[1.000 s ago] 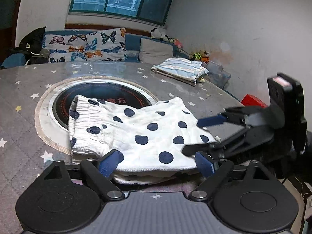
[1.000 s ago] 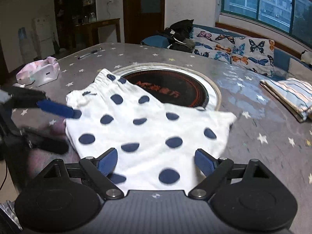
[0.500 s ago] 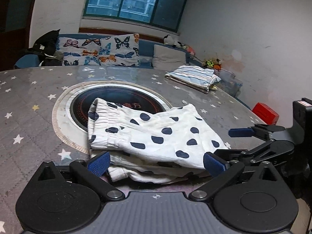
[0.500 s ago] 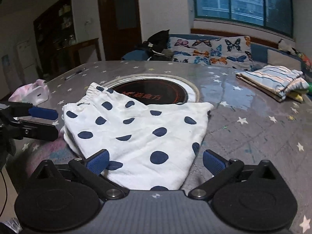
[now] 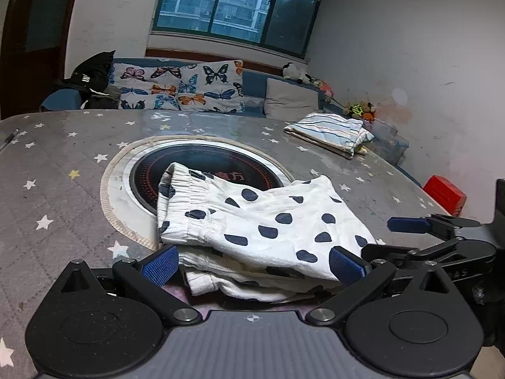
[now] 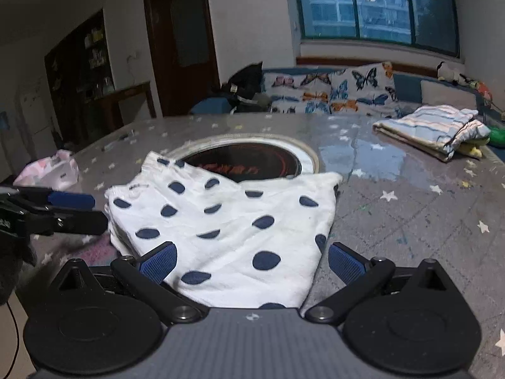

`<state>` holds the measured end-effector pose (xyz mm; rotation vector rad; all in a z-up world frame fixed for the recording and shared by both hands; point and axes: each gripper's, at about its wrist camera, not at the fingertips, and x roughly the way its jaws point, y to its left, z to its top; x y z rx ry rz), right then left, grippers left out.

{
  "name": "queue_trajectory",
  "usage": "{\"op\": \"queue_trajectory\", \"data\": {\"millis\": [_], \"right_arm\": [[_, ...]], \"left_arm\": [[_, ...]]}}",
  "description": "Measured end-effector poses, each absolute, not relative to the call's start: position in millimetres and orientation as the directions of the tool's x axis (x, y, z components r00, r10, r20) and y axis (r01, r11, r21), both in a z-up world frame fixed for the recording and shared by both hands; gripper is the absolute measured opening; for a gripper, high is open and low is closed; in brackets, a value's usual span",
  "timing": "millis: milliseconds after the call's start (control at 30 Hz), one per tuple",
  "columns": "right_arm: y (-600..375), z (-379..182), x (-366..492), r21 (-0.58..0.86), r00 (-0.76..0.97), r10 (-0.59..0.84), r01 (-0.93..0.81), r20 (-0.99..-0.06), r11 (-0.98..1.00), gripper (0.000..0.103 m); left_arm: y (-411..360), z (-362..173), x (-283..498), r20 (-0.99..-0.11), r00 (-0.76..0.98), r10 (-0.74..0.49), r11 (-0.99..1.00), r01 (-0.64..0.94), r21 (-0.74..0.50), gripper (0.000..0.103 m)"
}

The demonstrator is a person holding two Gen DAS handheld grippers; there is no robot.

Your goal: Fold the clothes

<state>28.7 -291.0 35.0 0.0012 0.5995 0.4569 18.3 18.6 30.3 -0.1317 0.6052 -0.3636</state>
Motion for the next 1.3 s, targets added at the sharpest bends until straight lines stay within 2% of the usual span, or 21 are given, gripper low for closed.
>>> {"op": "queue_trajectory", "data": {"millis": [400,767,1300], "right_arm": [[-285,36,20,0.159,0.736,0.436,-0.418,-0.518,0.894,0.103],[-282,38,11,0.183,0.736,0.454,-0.423,-0.502,0.887,0.103],[-270,35,4,0.165,0.705,0.480,-0.469,-0.522,0.868,0.103]], "left_arm": [[14,31,14,-0.552,0.772,-0.314,0.949,0.256,-0.182,0.103],[8,33,7,-0.554,0.772,-0.313,0.950,0.262,-0.172,0.103],[19,29,-1,-0.567,0.768,-0.297,0.955,0.232,-0.186,0.103]]}}
